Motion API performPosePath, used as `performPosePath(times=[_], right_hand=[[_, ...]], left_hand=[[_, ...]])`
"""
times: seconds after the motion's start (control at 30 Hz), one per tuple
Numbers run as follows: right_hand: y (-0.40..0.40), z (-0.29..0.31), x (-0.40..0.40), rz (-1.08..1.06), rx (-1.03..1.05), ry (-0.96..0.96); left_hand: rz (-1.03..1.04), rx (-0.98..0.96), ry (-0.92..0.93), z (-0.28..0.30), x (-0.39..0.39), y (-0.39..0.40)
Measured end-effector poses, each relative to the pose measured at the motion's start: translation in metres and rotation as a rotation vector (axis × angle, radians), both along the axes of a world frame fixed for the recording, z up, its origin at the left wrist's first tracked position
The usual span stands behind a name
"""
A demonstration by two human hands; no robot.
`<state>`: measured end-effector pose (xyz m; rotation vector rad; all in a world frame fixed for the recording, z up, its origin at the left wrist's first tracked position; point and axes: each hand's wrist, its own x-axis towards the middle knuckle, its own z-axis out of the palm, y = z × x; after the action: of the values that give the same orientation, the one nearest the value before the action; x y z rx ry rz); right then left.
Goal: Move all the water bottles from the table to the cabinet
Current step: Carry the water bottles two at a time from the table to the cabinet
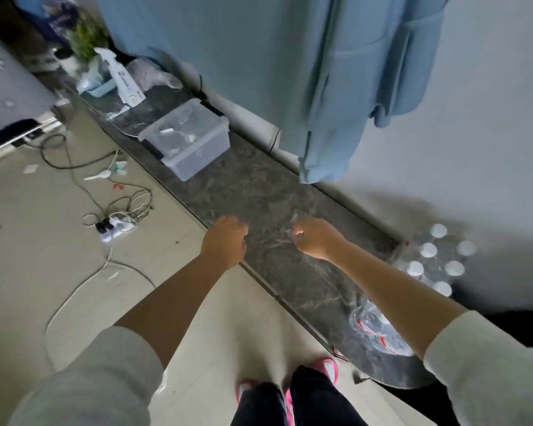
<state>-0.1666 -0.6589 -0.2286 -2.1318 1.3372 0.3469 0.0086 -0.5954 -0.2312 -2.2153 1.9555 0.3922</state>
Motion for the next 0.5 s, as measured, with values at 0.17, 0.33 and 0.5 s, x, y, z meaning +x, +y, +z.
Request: performPosePath(times=[0.17, 0.33, 0.5], right_hand=[[0.02, 0.037, 0.112, 0.199, -0.077, -0.068], [0.049, 0.071, 0.216, 0.369, -0.166, -0.172], [0.086, 0.091, 0.317, 0.577, -0.22, -0.24]], left_hand=[[0.191, -0.031, -0.056, 0.031, 0.098, 0.06], [0.392, -0.033, -0.135, 0.059, 0.187, 0.13], [0.633, -0.057, -0.203, 0.083, 0.267, 0.203]])
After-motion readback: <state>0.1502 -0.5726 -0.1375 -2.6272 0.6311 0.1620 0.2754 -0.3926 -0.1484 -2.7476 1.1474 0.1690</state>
